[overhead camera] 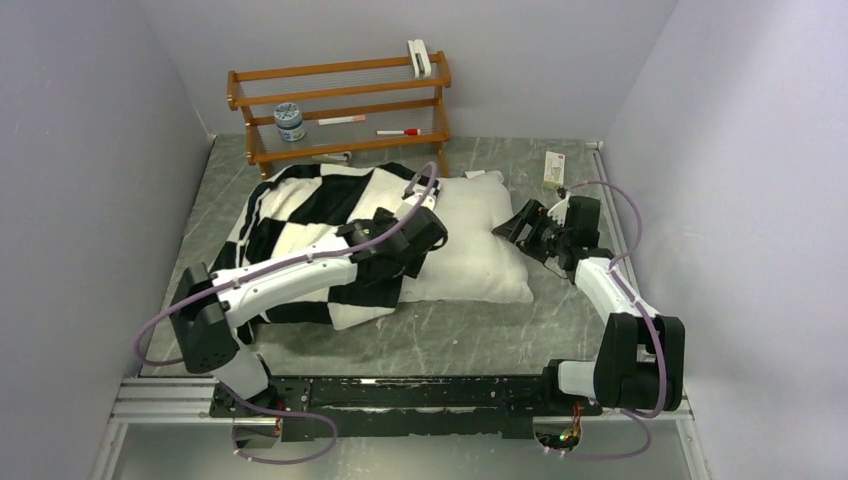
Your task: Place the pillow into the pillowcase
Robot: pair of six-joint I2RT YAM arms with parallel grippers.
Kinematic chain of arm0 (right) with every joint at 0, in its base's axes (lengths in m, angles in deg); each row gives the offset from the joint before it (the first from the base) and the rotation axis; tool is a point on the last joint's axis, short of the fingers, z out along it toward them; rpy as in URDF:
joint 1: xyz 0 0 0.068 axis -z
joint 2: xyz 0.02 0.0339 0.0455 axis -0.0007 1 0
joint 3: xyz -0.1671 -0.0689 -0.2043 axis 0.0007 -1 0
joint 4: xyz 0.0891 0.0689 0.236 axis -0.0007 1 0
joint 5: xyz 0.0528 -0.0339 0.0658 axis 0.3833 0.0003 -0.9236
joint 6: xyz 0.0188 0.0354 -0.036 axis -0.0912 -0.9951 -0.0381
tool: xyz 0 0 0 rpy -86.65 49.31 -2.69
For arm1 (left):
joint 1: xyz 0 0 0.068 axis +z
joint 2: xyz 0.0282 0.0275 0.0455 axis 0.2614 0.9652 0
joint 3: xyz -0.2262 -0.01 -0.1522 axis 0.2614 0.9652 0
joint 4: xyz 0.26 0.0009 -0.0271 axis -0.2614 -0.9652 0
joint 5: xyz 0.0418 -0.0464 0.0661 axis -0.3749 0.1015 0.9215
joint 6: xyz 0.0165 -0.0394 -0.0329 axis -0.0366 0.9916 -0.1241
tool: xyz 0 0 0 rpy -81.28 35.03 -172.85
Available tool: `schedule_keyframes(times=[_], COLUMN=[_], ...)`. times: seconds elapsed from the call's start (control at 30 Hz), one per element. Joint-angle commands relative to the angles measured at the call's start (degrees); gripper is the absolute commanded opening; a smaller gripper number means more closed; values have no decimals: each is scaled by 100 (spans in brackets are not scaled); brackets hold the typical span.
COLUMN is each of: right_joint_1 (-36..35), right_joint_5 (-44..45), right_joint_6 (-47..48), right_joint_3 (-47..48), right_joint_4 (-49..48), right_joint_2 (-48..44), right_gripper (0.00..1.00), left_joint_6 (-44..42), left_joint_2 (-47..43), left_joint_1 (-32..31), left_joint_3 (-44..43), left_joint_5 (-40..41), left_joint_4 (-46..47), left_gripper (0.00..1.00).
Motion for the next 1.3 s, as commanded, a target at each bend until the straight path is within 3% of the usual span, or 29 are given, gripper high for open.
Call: schedule_keyframes(times=[0.0, 0.13, 0.2, 0.23, 0.3, 0.33, 0.4, 0.57, 0.73, 0.9, 1.0, 1.07, 1.17, 1.27], right_joint_1=[-11, -20, -43, -66, -110, -143, -228, -338, -529, -825, -1104, -1206, -1249, -1256], right_joint_5=[-459, -484, -515, -531, -577, -633, -747, -880, -940, -859, -625, -591, -590, -458], right_joint_6=[-54, 2, -46, -62, -91, -126, -238, -648, -925, -1101, -1106, -1145, -1138, -1061], right_joint_3=[-266, -365, -430, -468, -537, -574, -657, -930, -1191, -1309, -1331, -1364, -1336, -1204], right_joint_4=[-457, -625, -727, -787, -957, -1031, -1172, -1535, -1826, -1881, -1834, -1901, -1947, -1750], right_joint_2=[112, 79, 93, 106, 144, 147, 135, -124, -295, -589, -712, -674, -533, -539], right_gripper=[81, 80, 79, 79, 77, 75, 72, 62, 51, 40, 37, 34, 33, 39], left_joint_6=[282, 424, 489, 517, 526, 464, 232, -343, -373, 373, 909, 701, 349, 74], left_joint_2=[540, 988, 1100, 1125, 1105, 1080, 1016, 819, 822, 857, 677, 753, 1073, 1045], left_joint_1=[-175, -370, -442, -483, -609, -703, -913, -1070, -914, 43, 561, 604, 579, 459], left_joint_3=[-148, -473, -504, -512, -597, -708, -1079, -2196, -2542, -1900, -1162, -1340, -1948, -2213], left_joint_5=[1032, 1536, 1581, 1561, 1424, 1292, 945, -668, -1455, -2565, -3363, -3459, -3495, -2480], left_joint_4=[-485, -919, -1020, -1041, -977, -888, -574, 988, 2379, 3389, 4494, 4346, 3232, 1873], left_gripper=[74, 75, 71, 60, 25, 12, 6, 5, 5, 5, 5, 5, 7, 32])
